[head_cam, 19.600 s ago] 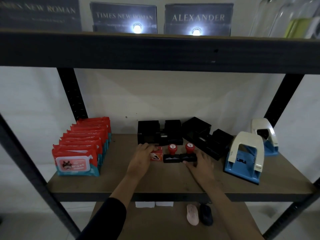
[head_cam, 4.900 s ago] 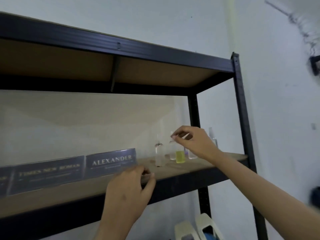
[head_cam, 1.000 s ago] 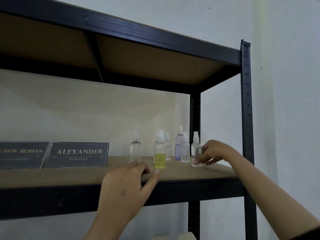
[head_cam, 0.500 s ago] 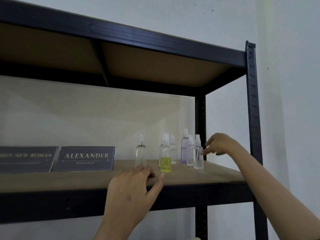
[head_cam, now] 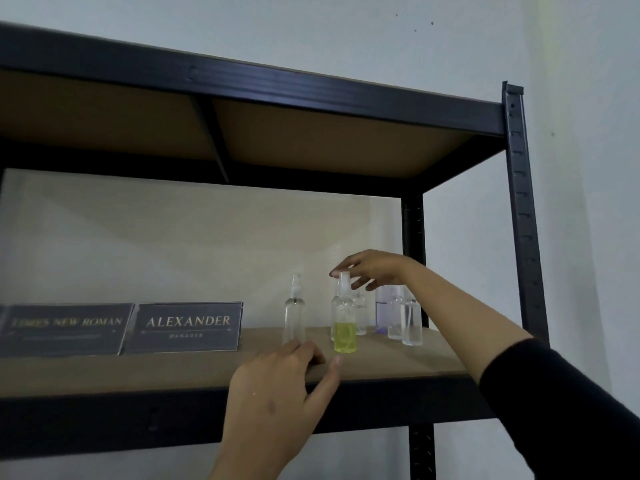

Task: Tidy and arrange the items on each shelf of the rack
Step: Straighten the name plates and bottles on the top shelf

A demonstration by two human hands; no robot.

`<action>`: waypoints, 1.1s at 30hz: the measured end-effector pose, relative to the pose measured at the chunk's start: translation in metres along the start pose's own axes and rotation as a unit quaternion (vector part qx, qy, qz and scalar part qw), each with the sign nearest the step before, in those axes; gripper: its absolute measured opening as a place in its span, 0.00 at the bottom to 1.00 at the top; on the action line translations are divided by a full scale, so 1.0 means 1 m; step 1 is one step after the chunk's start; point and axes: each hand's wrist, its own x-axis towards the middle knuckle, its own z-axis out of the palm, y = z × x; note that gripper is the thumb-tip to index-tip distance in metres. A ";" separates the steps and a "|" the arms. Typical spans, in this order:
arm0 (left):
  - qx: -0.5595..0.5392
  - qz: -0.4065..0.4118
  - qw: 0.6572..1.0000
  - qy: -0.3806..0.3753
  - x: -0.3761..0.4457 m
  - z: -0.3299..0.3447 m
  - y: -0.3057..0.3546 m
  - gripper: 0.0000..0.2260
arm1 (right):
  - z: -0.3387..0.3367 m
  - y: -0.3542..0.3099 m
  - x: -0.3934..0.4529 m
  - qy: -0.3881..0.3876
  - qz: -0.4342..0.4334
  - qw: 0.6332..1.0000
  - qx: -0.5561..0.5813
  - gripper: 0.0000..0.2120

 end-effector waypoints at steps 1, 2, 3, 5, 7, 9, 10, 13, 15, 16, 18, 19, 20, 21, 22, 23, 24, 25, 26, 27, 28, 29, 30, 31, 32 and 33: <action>0.002 0.004 1.000 0.002 0.000 0.000 -0.001 0.27 | 0.001 0.002 0.003 -0.004 -0.005 1.000 -0.004 0.12; 0.004 0.005 1.000 0.003 0.001 0.000 -0.001 0.27 | 0.001 0.003 0.006 -0.002 -0.015 1.000 -0.012 0.11; 0.005 0.003 1.000 0.002 0.001 -0.001 -0.001 0.27 | 0.000 0.004 0.007 0.007 -0.025 0.999 -0.025 0.10; 0.008 0.001 1.000 -0.002 0.000 -0.002 -0.001 0.26 | -0.002 0.005 0.008 0.037 -0.037 0.997 -0.057 0.11; 0.015 0.003 1.000 0.001 0.000 -0.004 0.001 0.27 | -0.007 0.004 0.005 0.053 -0.039 0.994 -0.083 0.11; 0.018 0.000 1.000 0.009 0.000 -0.003 0.002 0.27 | -0.013 0.004 0.002 0.054 -0.033 0.994 -0.089 0.08; 0.016 -0.004 1.000 0.009 0.000 -0.003 0.001 0.27 | -0.015 0.004 0.001 0.054 -0.031 0.994 -0.089 0.09; 0.011 -0.003 1.000 0.017 0.000 0.000 0.001 0.25 | -0.020 0.007 0.000 0.063 -0.018 0.993 -0.103 0.11; 0.005 -0.003 1.000 0.023 0.000 -0.001 0.002 0.25 | -0.021 0.009 0.002 0.076 -0.011 0.990 -0.116 0.11; 0.002 -0.001 1.000 0.028 0.000 -0.002 0.002 0.25 | -0.021 0.009 0.002 0.081 -0.009 0.989 -0.122 0.11; -0.002 0.000 1.000 0.027 -0.001 -0.002 0.002 0.25 | -0.021 0.010 0.004 0.087 -0.003 0.987 -0.134 0.11; -0.002 -0.002 1.000 0.024 -0.001 -0.002 0.002 0.24 | -0.021 0.010 0.005 0.090 0.000 0.986 -0.139 0.11; 0.001 -0.003 1.000 0.019 0.000 -0.002 0.002 0.24 | -0.021 0.010 0.006 0.092 0.001 0.986 -0.142 0.11; 0.005 -0.007 1.000 0.015 0.000 -0.002 0.002 0.23 | -0.021 0.010 0.007 0.094 0.001 0.985 -0.144 0.11; 0.006 -0.009 1.000 0.014 0.000 -0.002 0.002 0.22 | -0.020 0.010 0.006 0.095 0.000 0.985 -0.144 0.11; 0.005 -0.011 1.000 0.014 0.000 -0.001 0.001 0.21 | -0.020 0.011 0.006 0.095 0.000 0.985 -0.142 0.11; 0.005 -0.011 1.000 0.018 0.000 0.001 0.000 0.21 | -0.019 0.010 0.005 0.094 0.000 0.986 -0.139 0.11; 0.005 -0.011 1.000 0.022 0.000 0.001 0.000 0.20 | -0.019 0.010 0.005 0.093 0.000 0.986 -0.136 0.11; 0.006 -0.014 1.000 0.023 0.000 0.002 0.000 0.20 | -0.019 0.009 0.003 0.092 0.000 0.986 -0.136 0.11; 0.006 -0.018 1.000 0.022 0.000 0.002 0.000 0.20 | -0.019 0.008 0.002 0.093 0.000 0.986 -0.138 0.11; 0.006 -0.020 1.000 0.022 0.000 0.002 0.000 0.21 | -0.020 0.007 0.001 0.095 -0.001 0.985 -0.141 0.11; 0.007 -0.021 1.000 0.020 0.000 0.002 0.000 0.21 | -0.021 0.006 -0.001 0.099 -0.001 0.985 -0.143 0.12; 0.007 -0.022 1.000 0.018 -0.001 0.002 0.000 0.22 | -0.021 0.005 -0.003 0.104 -0.002 0.984 -0.145 0.13; 0.009 -0.022 1.000 0.017 -0.001 0.002 0.000 0.22 | -0.022 0.004 -0.005 0.114 -0.005 0.983 -0.146 0.13; 0.009 -0.021 1.000 0.018 -0.001 0.002 0.001 0.22 | -0.022 0.003 -0.008 0.135 -0.010 0.980 -0.144 0.13; 0.009 -0.021 1.000 0.019 0.000 0.001 0.001 0.22 | -0.022 0.002 -0.012 0.166 -0.018 0.978 -0.129 0.12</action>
